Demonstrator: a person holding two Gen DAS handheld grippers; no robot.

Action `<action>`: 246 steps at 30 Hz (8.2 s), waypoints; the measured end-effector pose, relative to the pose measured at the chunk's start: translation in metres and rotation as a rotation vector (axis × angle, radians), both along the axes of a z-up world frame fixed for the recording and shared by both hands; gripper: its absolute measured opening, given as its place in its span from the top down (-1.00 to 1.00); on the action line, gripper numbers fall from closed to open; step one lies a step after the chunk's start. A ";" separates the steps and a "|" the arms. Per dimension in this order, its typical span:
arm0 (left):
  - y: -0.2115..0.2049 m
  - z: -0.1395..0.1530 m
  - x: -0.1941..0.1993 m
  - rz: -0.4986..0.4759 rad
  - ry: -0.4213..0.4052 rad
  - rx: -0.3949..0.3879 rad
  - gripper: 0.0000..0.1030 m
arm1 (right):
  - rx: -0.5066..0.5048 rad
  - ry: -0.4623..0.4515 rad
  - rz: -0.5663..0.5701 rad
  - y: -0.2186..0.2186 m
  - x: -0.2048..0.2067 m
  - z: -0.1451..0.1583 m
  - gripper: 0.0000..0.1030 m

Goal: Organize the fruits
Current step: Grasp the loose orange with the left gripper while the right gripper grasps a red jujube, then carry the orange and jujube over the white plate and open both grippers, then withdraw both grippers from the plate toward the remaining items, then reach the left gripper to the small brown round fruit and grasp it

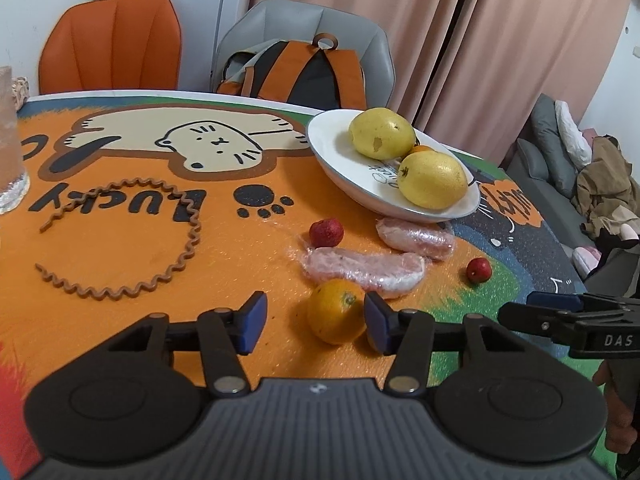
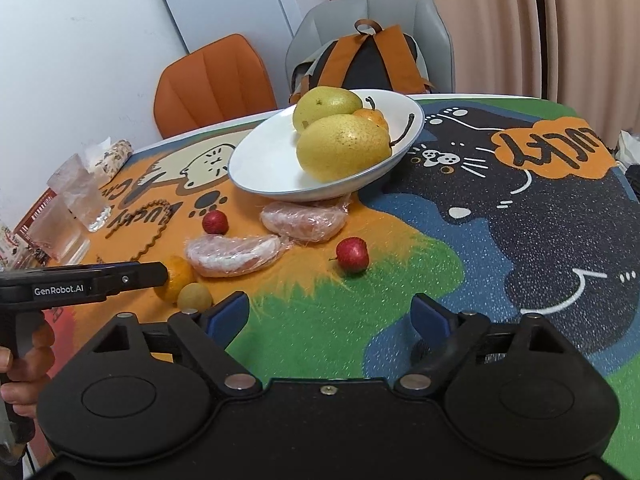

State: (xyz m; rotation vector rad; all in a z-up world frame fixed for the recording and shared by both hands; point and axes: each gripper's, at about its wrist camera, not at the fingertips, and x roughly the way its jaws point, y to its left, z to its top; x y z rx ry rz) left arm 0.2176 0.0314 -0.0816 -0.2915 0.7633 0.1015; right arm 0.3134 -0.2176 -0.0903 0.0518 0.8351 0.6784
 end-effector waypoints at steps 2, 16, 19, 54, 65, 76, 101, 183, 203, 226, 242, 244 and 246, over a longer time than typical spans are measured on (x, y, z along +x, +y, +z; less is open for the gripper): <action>0.000 -0.002 0.004 -0.009 -0.002 -0.011 0.00 | -0.003 -0.001 0.001 0.002 0.004 -0.001 -0.70; -0.002 -0.016 0.022 -0.036 0.022 -0.051 0.28 | -0.022 0.010 -0.012 0.017 0.026 -0.011 -0.65; 0.000 -0.014 0.020 -0.028 0.021 -0.043 0.29 | -0.032 -0.004 -0.009 0.021 0.028 -0.012 -0.63; 0.022 0.015 -0.010 0.030 -0.056 -0.045 0.29 | -0.019 -0.096 -0.018 0.025 0.012 0.018 0.53; 0.019 0.034 -0.008 0.016 -0.103 -0.027 0.29 | 0.003 -0.131 -0.013 0.029 0.006 0.032 0.53; 0.015 0.047 -0.002 -0.003 -0.133 -0.018 0.29 | 0.020 -0.161 -0.012 0.032 0.006 0.045 0.53; 0.020 0.045 0.043 -0.012 -0.130 -0.031 0.29 | 0.063 -0.139 -0.006 0.065 0.042 0.047 0.53; 0.009 0.053 0.022 -0.005 -0.095 0.007 -0.78 | 0.101 -0.073 -0.102 0.020 0.008 0.050 -0.99; -0.008 0.047 -0.018 -0.029 -0.075 0.017 -0.82 | 0.082 -0.076 -0.043 0.003 -0.028 0.056 -0.99; -0.008 0.047 -0.050 -0.034 -0.047 0.007 -0.82 | 0.076 -0.098 -0.021 -0.016 -0.061 0.067 -0.99; -0.016 0.042 -0.053 -0.062 -0.042 0.001 -0.82 | 0.051 -0.085 -0.007 -0.013 -0.067 0.063 -1.00; -0.019 0.040 -0.051 -0.072 -0.045 0.002 -0.82 | 0.046 -0.079 -0.004 -0.014 -0.066 0.060 -1.00; -0.021 0.035 -0.048 -0.087 -0.032 -0.005 -0.82 | 0.038 -0.073 -0.002 -0.015 -0.065 0.058 -1.00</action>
